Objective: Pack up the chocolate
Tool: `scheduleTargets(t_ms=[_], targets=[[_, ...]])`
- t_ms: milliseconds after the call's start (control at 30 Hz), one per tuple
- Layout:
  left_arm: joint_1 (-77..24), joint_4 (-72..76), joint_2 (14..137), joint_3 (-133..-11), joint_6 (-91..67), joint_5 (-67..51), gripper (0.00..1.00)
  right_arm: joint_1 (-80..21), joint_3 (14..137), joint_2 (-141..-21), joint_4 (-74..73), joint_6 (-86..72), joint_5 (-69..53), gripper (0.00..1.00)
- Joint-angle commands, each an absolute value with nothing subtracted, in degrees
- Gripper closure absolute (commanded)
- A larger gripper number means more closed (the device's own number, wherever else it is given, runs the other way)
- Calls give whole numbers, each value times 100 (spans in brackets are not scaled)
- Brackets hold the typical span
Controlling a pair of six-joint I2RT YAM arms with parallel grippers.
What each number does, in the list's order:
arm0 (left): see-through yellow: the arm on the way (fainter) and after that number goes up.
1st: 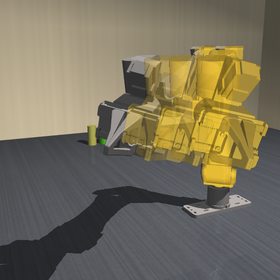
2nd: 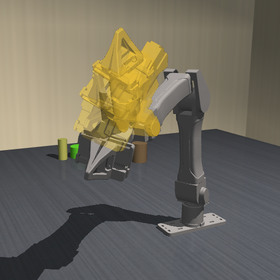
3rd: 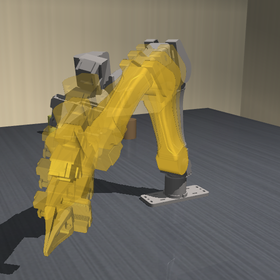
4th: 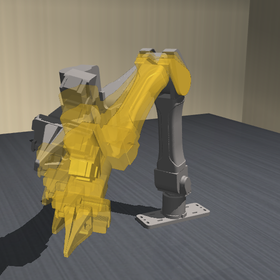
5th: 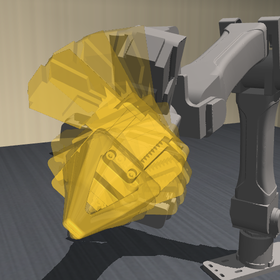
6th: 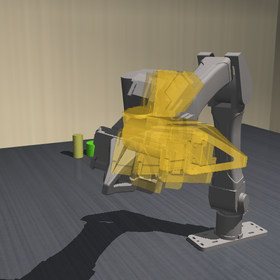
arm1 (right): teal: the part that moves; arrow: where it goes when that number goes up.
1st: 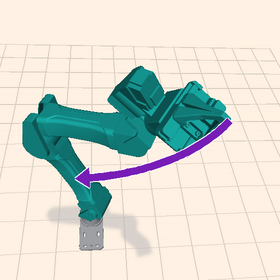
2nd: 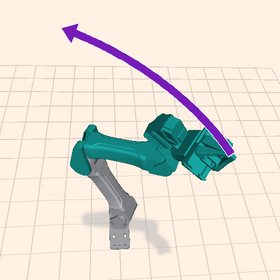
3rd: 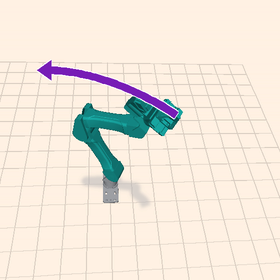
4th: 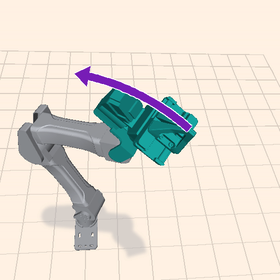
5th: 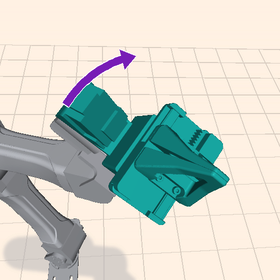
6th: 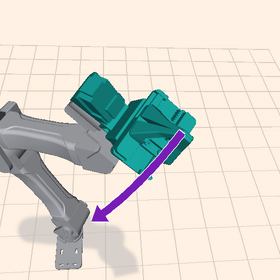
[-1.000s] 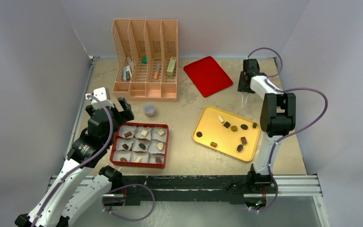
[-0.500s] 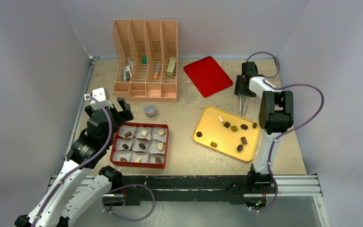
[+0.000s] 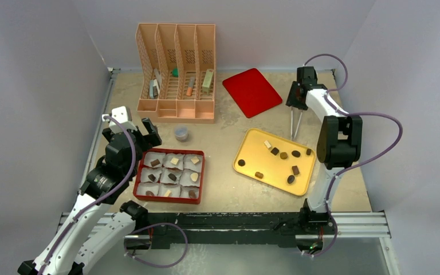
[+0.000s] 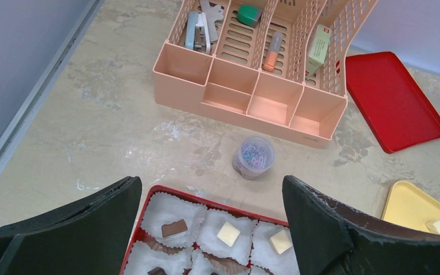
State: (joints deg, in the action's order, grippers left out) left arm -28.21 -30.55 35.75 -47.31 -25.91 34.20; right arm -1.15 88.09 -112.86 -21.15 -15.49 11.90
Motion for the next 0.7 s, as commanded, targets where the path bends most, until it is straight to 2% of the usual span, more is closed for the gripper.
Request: scheduleTargets(t_ms=[0,100,200,333,467,667], targets=[[-2839,-2824,3559,-4739,-2584,3437,7,-246,9131,-11143,-2292,-2388,1015,58],[-2839,-2831,3540,-4741,-2584,3441,7,-368,9090,-11168,-2089,-2845,972,64],[-2839,-2861,3512,-4737,-2576,3462,7,-551,9096,-11231,-1824,-2993,931,64],[-2839,-2866,3453,-4735,-2540,3479,7,-896,9139,-11406,-1157,-1484,412,60],[-2839,-2885,3406,-4719,-2549,3489,7,-957,9142,-11438,-972,37,-786,59],[-2839,-2837,3429,-4715,-2558,3472,7,-1403,9119,-11556,-832,918,-872,60]])
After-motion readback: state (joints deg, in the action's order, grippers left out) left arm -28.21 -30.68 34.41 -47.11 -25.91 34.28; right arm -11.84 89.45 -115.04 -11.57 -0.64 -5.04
